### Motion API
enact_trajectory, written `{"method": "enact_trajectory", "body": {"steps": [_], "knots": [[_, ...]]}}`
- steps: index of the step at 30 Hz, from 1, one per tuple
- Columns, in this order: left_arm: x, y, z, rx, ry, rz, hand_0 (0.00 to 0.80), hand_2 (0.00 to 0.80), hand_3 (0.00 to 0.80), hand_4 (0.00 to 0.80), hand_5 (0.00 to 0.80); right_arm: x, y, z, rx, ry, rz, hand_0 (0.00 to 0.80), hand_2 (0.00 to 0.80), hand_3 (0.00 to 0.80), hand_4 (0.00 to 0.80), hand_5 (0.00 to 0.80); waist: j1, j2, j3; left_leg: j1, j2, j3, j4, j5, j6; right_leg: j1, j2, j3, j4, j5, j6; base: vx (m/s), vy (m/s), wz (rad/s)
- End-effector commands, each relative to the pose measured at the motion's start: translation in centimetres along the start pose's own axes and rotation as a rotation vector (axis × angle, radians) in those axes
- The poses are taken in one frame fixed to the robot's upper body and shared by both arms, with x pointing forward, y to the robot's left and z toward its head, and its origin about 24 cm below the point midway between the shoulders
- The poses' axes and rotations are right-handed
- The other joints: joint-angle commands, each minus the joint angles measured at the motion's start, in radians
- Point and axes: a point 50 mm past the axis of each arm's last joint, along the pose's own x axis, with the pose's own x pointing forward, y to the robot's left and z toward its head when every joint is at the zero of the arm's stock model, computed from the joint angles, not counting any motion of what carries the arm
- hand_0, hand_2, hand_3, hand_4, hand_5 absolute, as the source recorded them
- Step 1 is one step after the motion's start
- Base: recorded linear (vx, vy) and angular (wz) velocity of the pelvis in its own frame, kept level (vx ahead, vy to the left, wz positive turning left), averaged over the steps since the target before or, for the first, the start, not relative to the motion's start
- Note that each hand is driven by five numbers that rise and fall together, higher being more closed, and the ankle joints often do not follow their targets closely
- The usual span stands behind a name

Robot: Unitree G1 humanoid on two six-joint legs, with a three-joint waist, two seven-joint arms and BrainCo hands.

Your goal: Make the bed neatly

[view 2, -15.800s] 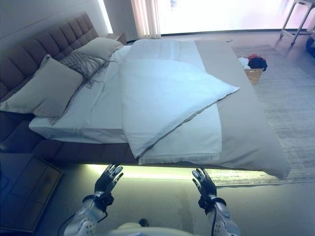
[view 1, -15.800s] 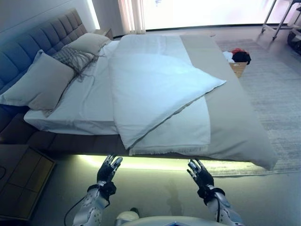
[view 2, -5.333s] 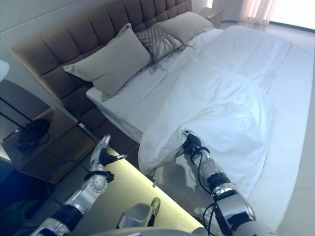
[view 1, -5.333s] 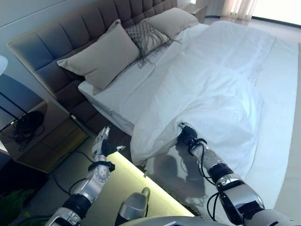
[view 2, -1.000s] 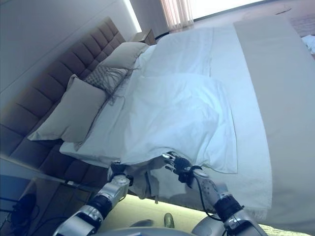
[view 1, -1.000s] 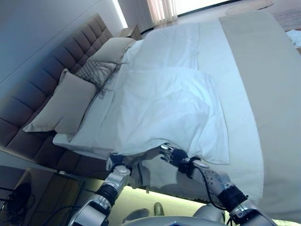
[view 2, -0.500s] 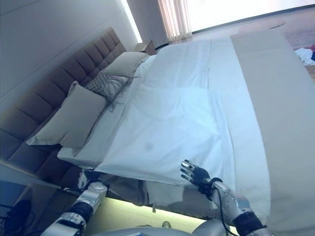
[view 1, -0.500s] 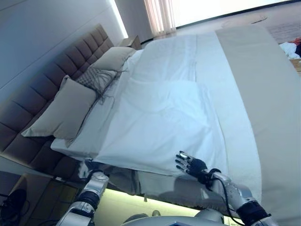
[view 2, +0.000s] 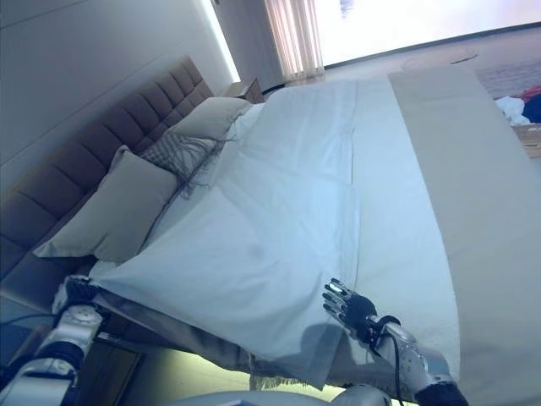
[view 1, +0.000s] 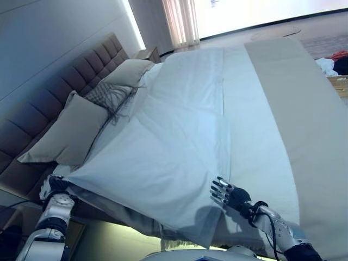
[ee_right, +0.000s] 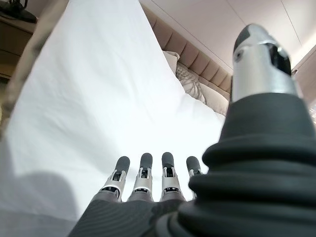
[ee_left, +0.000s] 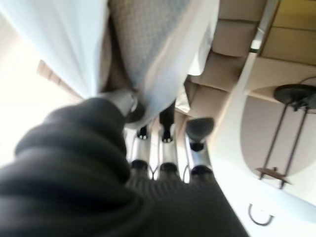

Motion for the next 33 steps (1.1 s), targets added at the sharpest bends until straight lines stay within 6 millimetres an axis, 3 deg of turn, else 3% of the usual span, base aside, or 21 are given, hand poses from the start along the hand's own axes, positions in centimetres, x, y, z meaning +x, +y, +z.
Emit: {"method": "enact_trajectory", "body": {"steps": [1, 6, 9, 12, 16, 26, 28, 33], "knots": [[2.1, 14.4, 1.9, -0.014, -0.041, 0.388, 0.8, 0.8, 0.8, 0.8, 0.8, 0.2, 2.3, 1.7, 0.016, -0.101, 0.124, 0.0, 0.0, 0.0, 0.0, 0.0, -0.001, -0.031, -0.033, -0.016, -0.012, -0.025, 0.0, 0.022, -0.002, 0.163, -0.058, 0.012, -0.454, 0.516, 0.126, -0.003, 0.084, 0.0], [1.9, 18.9, 3.9, -0.032, -0.066, 0.469, 0.8, 0.8, 0.8, 0.8, 0.8, -0.3, 2.1, 1.8, 0.016, -0.1, 0.121, 0.0, 0.0, 0.0, 0.0, 0.0, -0.021, -0.022, -0.028, -0.01, -0.036, -0.007, -0.001, 0.009, 0.011, 0.14, -0.072, 0.038, -0.44, 0.564, 0.131, -0.002, 0.068, -0.08], [1.4, 21.7, 4.3, -0.042, -0.05, 0.539, 0.8, 0.8, 0.8, 0.8, 0.8, -0.6, 1.8, 1.8, 0.012, -0.107, 0.126, 0.0, 0.0, 0.0, 0.0, 0.0, -0.027, -0.016, -0.019, -0.008, -0.048, 0.002, 0.004, -0.002, 0.019, 0.127, -0.075, 0.052, -0.431, 0.573, 0.131, -0.028, 0.033, -0.06], [1.1, 23.2, 4.1, -0.059, -0.023, 0.562, 0.8, 0.8, 0.8, 0.8, 0.8, -0.5, 1.9, 1.9, 0.023, -0.12, 0.131, 0.0, 0.0, 0.0, 0.0, 0.0, -0.031, -0.015, -0.01, -0.009, -0.055, 0.006, 0.008, -0.012, 0.027, 0.114, -0.073, 0.067, -0.427, 0.591, 0.131, -0.04, -0.025, -0.06], [1.5, 22.3, 4.7, -0.011, -0.013, 0.537, 0.8, 0.8, 0.8, 0.8, 0.8, -0.4, 2.4, 2.2, 0.035, -0.123, 0.144, 0.0, 0.0, 0.0, 0.0, 0.0, -0.032, -0.018, -0.005, -0.012, -0.062, -0.001, 0.008, -0.013, 0.035, 0.101, -0.066, 0.072, -0.405, 0.595, 0.131, -0.007, -0.01, -0.02], [2.0, 17.9, 2.5, -0.056, 0.011, 0.471, 0.8, 0.8, 0.8, 0.8, 0.8, -0.3, 3.0, 2.0, 0.032, -0.121, 0.159, 0.0, 0.0, 0.0, 0.0, 0.0, -0.028, -0.026, 0.003, -0.013, -0.061, -0.012, 0.014, -0.026, 0.043, 0.1, -0.043, 0.068, -0.408, 0.561, 0.131, 0.01, -0.028, -0.01], [2.1, 17.5, 2.2, -0.065, 0.027, 0.447, 0.0, 0.0, 0.0, 0.0, 0.0, -0.2, 3.0, 1.9, 0.038, -0.125, 0.158, 0.0, 0.0, 0.0, 0.0, 0.0, -0.027, -0.026, 0.003, -0.012, -0.057, -0.012, 0.017, -0.03, 0.042, 0.104, -0.039, 0.065, -0.41, 0.552, 0.131, 0.01, -0.051, -0.02], [2.3, 13.9, 1.3, -0.072, 0.04, 0.335, 0.0, 0.0, 0.0, 0.0, 0.0, -0.1, 3.2, 1.8, 0.048, -0.13, 0.161, 0.0, 0.0, 0.0, 0.0, 0.0, -0.022, -0.031, 0.006, -0.02, -0.055, -0.023, 0.028, -0.034, 0.042, 0.103, -0.036, 0.061, -0.403, 0.543, 0.131, -0.003, -0.046, 0.05]]}}
